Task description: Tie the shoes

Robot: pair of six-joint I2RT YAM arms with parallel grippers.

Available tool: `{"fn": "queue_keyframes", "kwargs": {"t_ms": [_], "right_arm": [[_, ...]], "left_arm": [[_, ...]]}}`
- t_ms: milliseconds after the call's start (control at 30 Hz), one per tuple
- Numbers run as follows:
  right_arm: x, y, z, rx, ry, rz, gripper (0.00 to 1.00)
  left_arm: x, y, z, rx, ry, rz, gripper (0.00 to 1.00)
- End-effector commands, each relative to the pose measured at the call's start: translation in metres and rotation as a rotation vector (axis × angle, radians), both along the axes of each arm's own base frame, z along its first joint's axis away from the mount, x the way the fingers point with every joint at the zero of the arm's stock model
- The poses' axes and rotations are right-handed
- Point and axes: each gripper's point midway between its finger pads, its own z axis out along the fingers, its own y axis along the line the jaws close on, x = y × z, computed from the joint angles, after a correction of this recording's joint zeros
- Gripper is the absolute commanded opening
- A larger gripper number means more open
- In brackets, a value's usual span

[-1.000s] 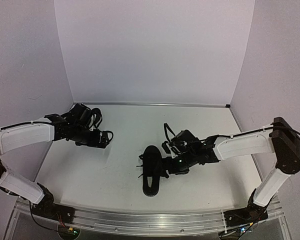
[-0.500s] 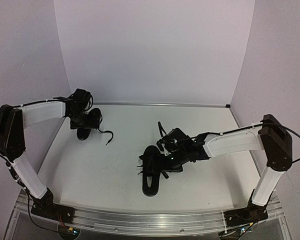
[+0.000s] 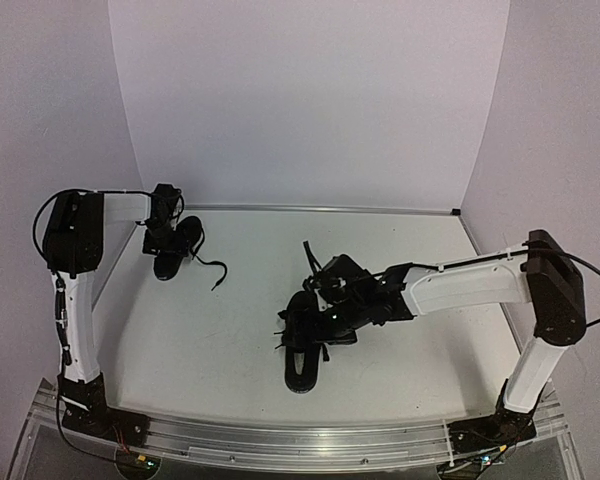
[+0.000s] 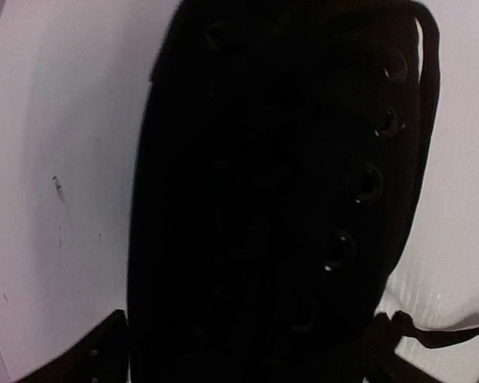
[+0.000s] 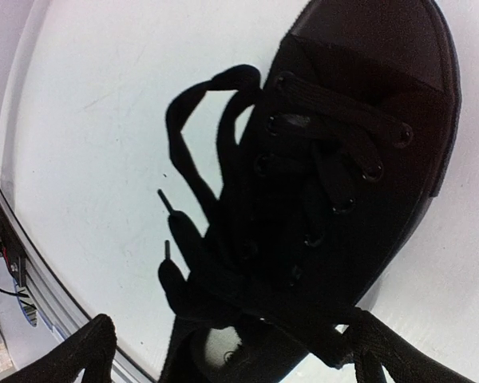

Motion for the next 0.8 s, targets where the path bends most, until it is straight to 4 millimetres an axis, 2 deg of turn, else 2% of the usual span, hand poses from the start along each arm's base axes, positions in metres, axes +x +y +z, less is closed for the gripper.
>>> {"fn": "queue_keyframes", "kwargs": {"t_ms": [0, 133, 233, 333, 433, 533, 567, 700, 767], "right_arm": [[0.011, 0.008, 0.005, -0.025, -0.035, -0.038, 0.98], [0.018, 0.007, -0.007, -0.090, -0.045, -0.049, 0.98], [0.020, 0.007, -0.014, -0.114, -0.051, -0.059, 0.90], [0.021, 0.004, -0.026, -0.153, -0.043, -0.065, 0.81], [0.021, -0.006, -0.035, -0.202, -0.046, -0.086, 0.69], [0.023, -0.016, -0.036, -0.235, -0.066, -0.111, 0.48], [0.024, -0.018, -0.033, -0.235, -0.077, -0.115, 0.41], [0.038, -0.029, -0.005, -0.241, -0.165, -0.149, 0.02], [0.050, -0.043, 0.007, -0.250, -0.187, -0.175, 0.00]], "left_arm": [[0.007, -0.010, -0.002, -0.021, 0.018, -0.036, 0.63], [0.004, -0.026, -0.002, -0.131, -0.006, -0.027, 0.35], [-0.003, -0.038, 0.001, -0.207, -0.016, -0.038, 0.17], [-0.010, -0.041, 0.001, -0.219, -0.013, -0.040, 0.03], [-0.015, -0.044, 0.009, -0.220, -0.024, -0.046, 0.00], [-0.018, -0.050, 0.024, -0.214, -0.049, -0.059, 0.00], [-0.019, -0.052, 0.029, -0.213, -0.058, -0.064, 0.00], [-0.026, -0.070, 0.060, -0.225, -0.108, -0.105, 0.00], [-0.031, -0.084, 0.078, -0.249, -0.134, -0.128, 0.00]]}}
